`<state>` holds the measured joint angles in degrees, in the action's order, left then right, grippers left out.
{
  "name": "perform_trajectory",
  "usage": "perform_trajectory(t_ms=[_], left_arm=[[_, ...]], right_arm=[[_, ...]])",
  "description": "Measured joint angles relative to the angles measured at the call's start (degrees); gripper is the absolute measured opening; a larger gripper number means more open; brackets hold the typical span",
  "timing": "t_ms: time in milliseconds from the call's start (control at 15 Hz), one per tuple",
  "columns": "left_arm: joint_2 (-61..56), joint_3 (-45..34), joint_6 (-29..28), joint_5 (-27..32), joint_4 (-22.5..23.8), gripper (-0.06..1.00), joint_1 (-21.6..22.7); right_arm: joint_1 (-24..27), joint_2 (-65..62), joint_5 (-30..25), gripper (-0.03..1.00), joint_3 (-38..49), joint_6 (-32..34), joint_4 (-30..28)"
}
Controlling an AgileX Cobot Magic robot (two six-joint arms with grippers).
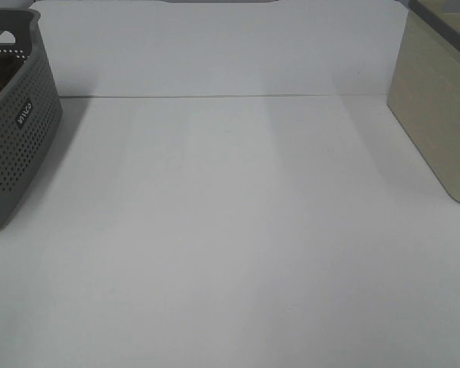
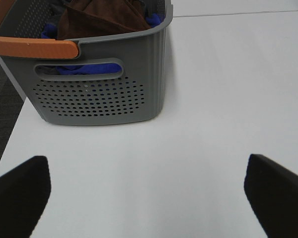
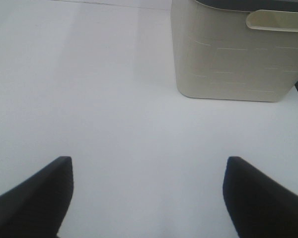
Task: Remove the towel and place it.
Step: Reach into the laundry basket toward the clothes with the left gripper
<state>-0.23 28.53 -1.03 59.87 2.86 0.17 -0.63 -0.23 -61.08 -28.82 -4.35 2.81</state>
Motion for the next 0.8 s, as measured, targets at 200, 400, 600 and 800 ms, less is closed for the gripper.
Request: perform_trajectory(t_ms=[200,400,600,800], left_arm=[[0.0,0.0,0.0,0.0,0.0,0.99,0.0],[0.0,0.0,0.0,0.0,0.0,0.99,0.0],[0.0,0.0,0.0,0.0,0.0,0.99,0.0],[0.0,0.0,0.0,0.0,0.0,0.99,0.0]], right_arm=[[0.0,0.0,0.0,0.79,0.0,0.0,0.0],[0.0,0.0,0.0,0.79,0.0,0.0,0.0],[0.0,0.0,0.0,0.79,0.0,0.0,0.0],[0.0,0.0,0.0,0.79,0.0,0.0,0.0]])
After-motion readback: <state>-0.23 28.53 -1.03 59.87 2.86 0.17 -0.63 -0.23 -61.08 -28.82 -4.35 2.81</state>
